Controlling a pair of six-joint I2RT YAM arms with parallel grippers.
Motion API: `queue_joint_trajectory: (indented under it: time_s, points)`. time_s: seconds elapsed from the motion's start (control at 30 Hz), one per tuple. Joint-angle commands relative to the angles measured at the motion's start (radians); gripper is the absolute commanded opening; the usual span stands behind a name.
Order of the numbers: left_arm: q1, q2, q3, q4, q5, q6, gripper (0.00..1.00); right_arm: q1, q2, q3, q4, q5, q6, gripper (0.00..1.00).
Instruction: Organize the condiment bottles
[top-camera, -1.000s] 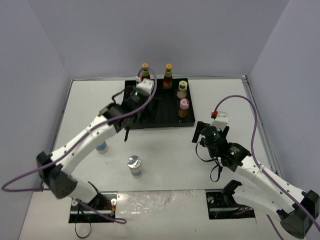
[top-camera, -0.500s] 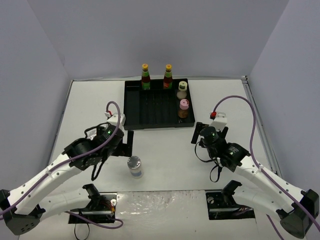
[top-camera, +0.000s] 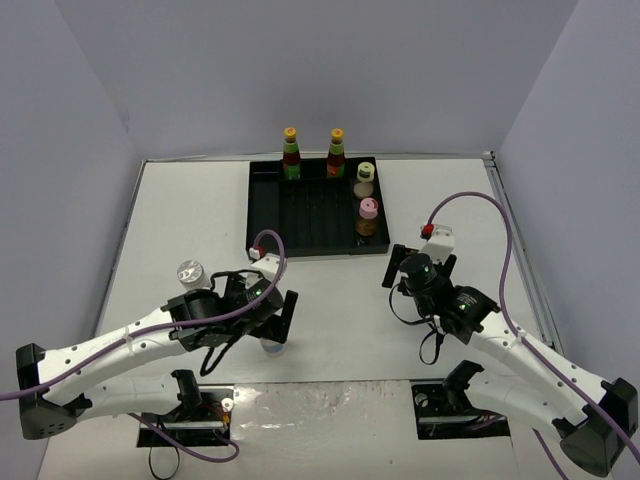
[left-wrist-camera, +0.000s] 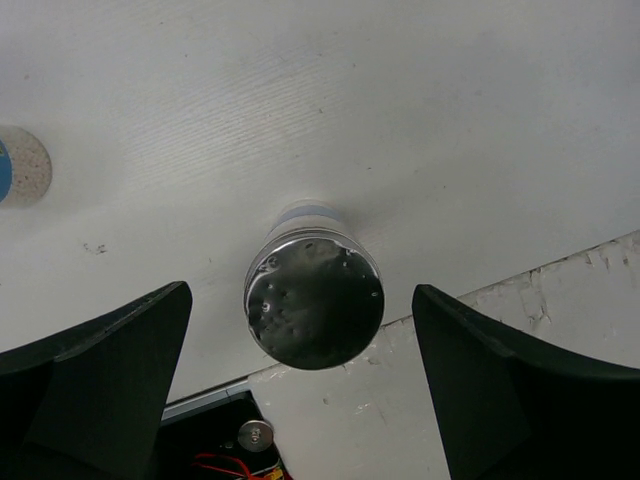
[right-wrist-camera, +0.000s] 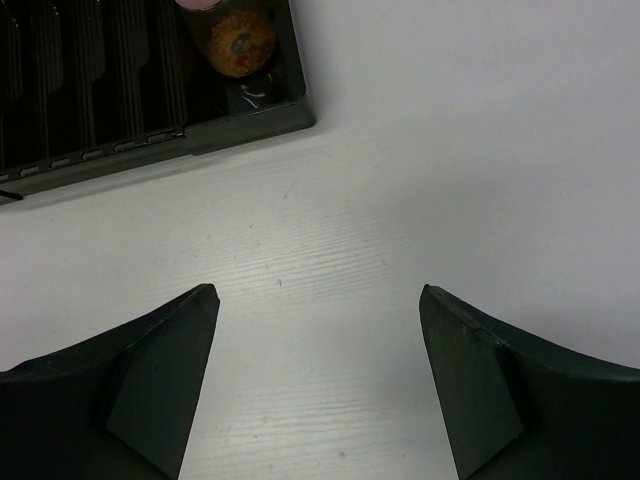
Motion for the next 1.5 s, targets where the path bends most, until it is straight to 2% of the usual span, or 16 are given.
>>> queue_joint_trajectory:
  time_s: [0.0, 0.4, 0.63, 0.73, 0.77, 0.8, 0.87, 0.93, 1.07, 1.17, 1.27, 1.43, 1.47]
  points:
    - [-0.032, 0.021, 0.015, 0.039, -0.021, -0.051, 0.89, 0.009, 0.008, -0.005, 0.042, 0.023, 0.016, 0.78]
    - [-0.046, 0.059, -0.05, 0.049, -0.05, -0.139, 0.87, 0.008, -0.011, -0.01, 0.041, 0.021, 0.011, 0.79]
    - [-0.046, 0.053, -0.062, 0.045, -0.057, -0.161, 0.72, 0.009, -0.017, -0.011, 0.041, 0.021, 0.011, 0.79]
    - [-0.046, 0.067, -0.059, 0.039, -0.063, -0.166, 0.5, 0.009, -0.018, -0.013, 0.044, 0.02, 0.009, 0.78]
    - [-0.047, 0.07, -0.058, 0.041, -0.063, -0.165, 0.39, 0.009, -0.019, -0.013, 0.043, 0.019, 0.009, 0.79]
    - [-0.047, 0.077, -0.055, 0.046, -0.062, -0.165, 0.19, 0.009, -0.02, -0.014, 0.042, 0.018, 0.009, 0.79]
    - [-0.047, 0.082, -0.039, 0.05, -0.064, -0.157, 0.06, 0.009, -0.024, -0.014, 0.043, 0.018, 0.009, 0.79]
    - [-0.046, 0.081, -0.016, 0.043, -0.082, -0.149, 0.0, 0.009, -0.025, -0.014, 0.043, 0.015, 0.006, 0.79]
    - [-0.044, 0.092, 0.15, -0.03, -0.144, -0.094, 0.0, 0.009, -0.024, -0.015, 0.044, 0.014, 0.006, 0.78]
    - [-0.02, 0.143, 0.384, -0.111, -0.212, -0.002, 0.0, 0.009, -0.017, -0.014, 0.047, 0.011, 0.005, 0.79]
    - [0.08, 0.22, 0.546, -0.135, -0.203, 0.117, 0.0, 0.007, -0.019, -0.016, 0.048, 0.011, 0.005, 0.78]
    - [0.295, 0.366, 0.83, -0.112, -0.111, 0.259, 0.0, 0.009, -0.021, -0.016, 0.049, 0.015, 0.006, 0.78]
    - [0.332, 0.395, 0.848, -0.11, -0.105, 0.276, 0.0, 0.009, -0.018, -0.016, 0.048, 0.015, 0.006, 0.78]
